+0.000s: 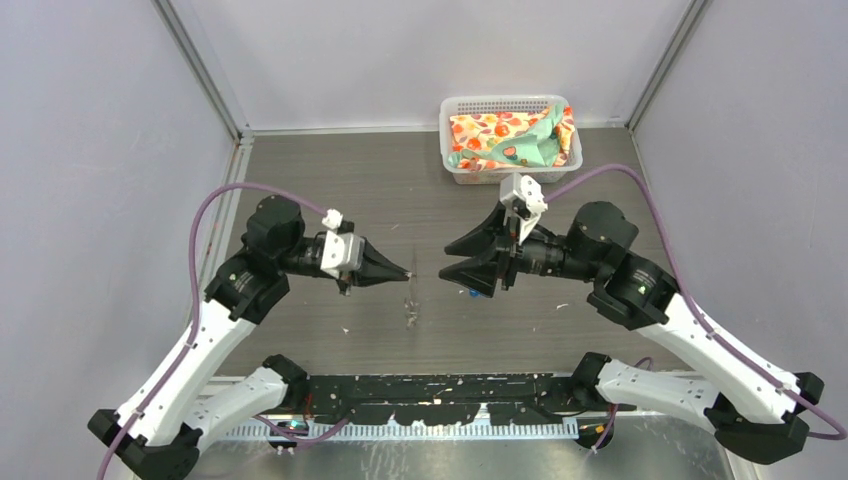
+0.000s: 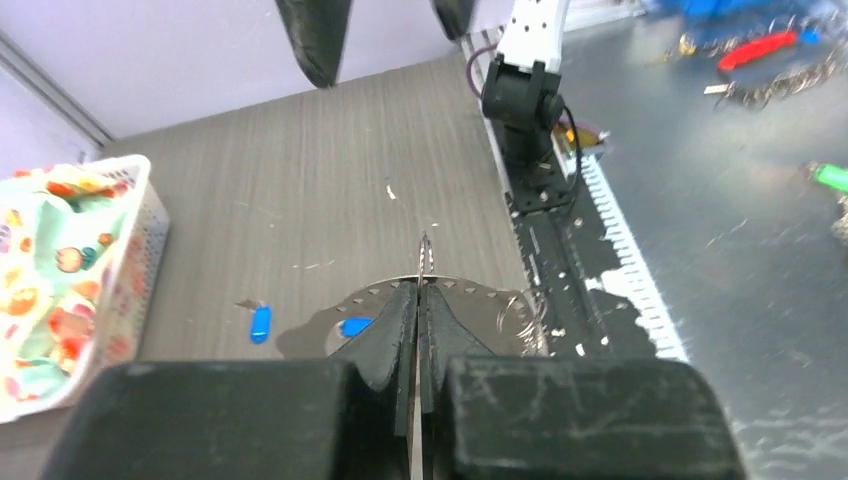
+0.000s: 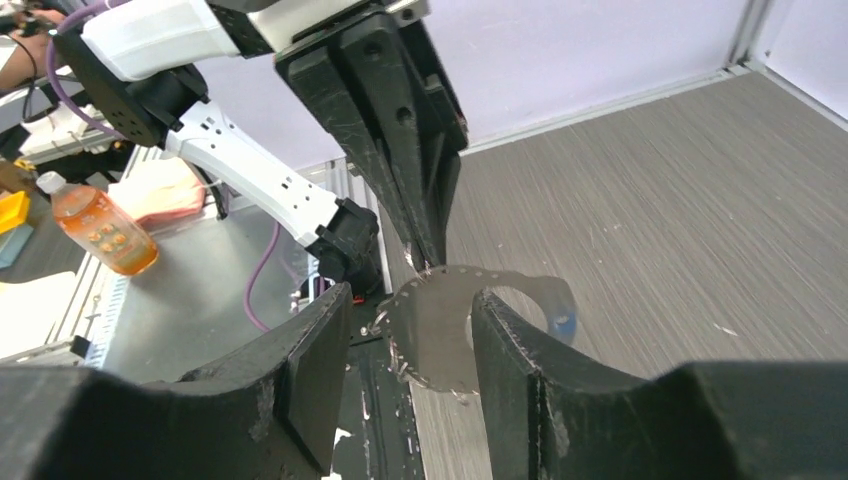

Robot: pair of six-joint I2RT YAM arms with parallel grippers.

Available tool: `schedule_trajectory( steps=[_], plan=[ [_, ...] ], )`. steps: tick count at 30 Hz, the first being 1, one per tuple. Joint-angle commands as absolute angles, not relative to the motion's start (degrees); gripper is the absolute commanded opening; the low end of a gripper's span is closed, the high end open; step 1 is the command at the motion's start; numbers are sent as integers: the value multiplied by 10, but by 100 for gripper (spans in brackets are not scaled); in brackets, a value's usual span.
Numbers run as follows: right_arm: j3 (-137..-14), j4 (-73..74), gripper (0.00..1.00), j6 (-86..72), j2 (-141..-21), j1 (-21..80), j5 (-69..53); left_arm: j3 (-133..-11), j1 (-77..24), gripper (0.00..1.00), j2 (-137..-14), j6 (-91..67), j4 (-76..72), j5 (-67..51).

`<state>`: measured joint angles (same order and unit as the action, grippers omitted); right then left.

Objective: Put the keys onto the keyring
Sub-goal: Adjust the keyring, then pick up the key from the center of the board.

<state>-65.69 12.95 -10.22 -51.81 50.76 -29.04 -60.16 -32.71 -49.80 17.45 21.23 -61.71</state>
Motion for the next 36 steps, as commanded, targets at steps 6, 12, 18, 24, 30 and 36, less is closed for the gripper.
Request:
schedule_trajectory(
  steps=[6,12,18,24,30,36],
  plan=[
    [-658,185,53,-118,-492,501,-202,-623,-352,1,-464,509,361,-599],
    [-659,220,53,-117,-497,501,-167,-644,-368,0,-470,489,388,-573],
    [-649,272,64,-133,-506,498,-11,-634,-367,0,-482,282,341,-518],
    [-561,259,70,-181,-529,453,129,-602,-356,0,-496,130,347,-430],
    [-433,101,68,-243,-620,327,125,-591,-298,0,-547,107,376,-436],
    [-402,-33,65,-287,-781,267,130,-569,-296,0,-544,148,382,-387]
  ],
)
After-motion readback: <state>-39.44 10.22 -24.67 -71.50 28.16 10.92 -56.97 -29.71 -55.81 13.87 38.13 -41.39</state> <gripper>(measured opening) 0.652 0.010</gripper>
